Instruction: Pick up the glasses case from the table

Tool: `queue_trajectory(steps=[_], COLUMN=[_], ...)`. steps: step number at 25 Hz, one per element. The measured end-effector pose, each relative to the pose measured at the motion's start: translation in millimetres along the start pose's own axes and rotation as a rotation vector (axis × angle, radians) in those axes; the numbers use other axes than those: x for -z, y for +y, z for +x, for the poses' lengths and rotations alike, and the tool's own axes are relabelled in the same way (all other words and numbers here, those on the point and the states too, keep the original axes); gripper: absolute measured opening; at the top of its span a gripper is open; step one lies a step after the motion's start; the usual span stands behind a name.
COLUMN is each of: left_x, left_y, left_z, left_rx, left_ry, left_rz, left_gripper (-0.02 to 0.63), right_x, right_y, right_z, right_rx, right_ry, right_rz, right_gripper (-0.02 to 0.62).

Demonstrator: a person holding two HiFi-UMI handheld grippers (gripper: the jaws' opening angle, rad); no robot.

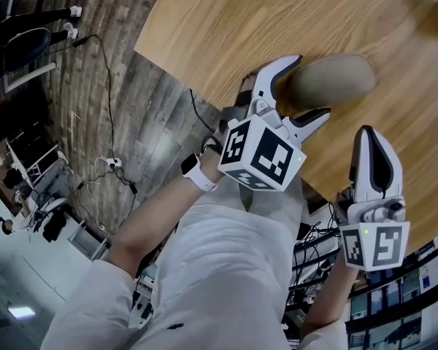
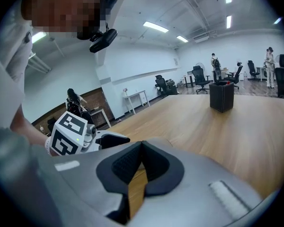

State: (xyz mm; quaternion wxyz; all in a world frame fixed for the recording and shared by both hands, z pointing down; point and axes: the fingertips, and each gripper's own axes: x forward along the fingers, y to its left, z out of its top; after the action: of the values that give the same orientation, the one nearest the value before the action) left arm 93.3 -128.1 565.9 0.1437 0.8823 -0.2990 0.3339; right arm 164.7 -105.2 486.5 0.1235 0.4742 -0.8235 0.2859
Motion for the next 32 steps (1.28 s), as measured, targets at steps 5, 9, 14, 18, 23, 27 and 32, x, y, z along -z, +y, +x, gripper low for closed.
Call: queue_trajectory(steps=[5, 9, 14, 18, 23, 27, 32], left_x=[4, -2, 2, 0, 5, 2, 3], left_y=[3, 7, 5, 2, 5, 3, -1], left_z=[14, 22, 36, 37, 39, 37, 28], left_rx=[0.013, 0.019, 0.025, 0.009, -0.003, -0.018, -0.021], left_ry=[0.013, 0.022, 0.059, 0.067, 0.065, 0.061, 0.042], left_rz=[0.010, 0.006, 0.015, -0.005, 0.003, -0.006, -0.041], left_gripper=[0.403, 0.403, 0.403, 0.402, 0.390, 0.385, 0.382], right_x=[3, -3, -4, -1, 3, -3, -5], right_y=[-10, -16, -24, -24, -21, -21, -18], right_z=[3, 4, 3, -8, -7, -13, -22], right_rx=[0.022, 0.039, 0.049, 0.048, 0.043, 0.043, 0.045], right_ry=[-0.003, -0.002, -0.009, 0.000, -0.004, -0.014, -0.023], right_rz=[0.014, 0.025, 0.038, 0.060, 0.061, 0.052, 0.039], right_gripper=[0.011, 0.011, 0.011, 0.011, 0.011, 0.011, 0.011])
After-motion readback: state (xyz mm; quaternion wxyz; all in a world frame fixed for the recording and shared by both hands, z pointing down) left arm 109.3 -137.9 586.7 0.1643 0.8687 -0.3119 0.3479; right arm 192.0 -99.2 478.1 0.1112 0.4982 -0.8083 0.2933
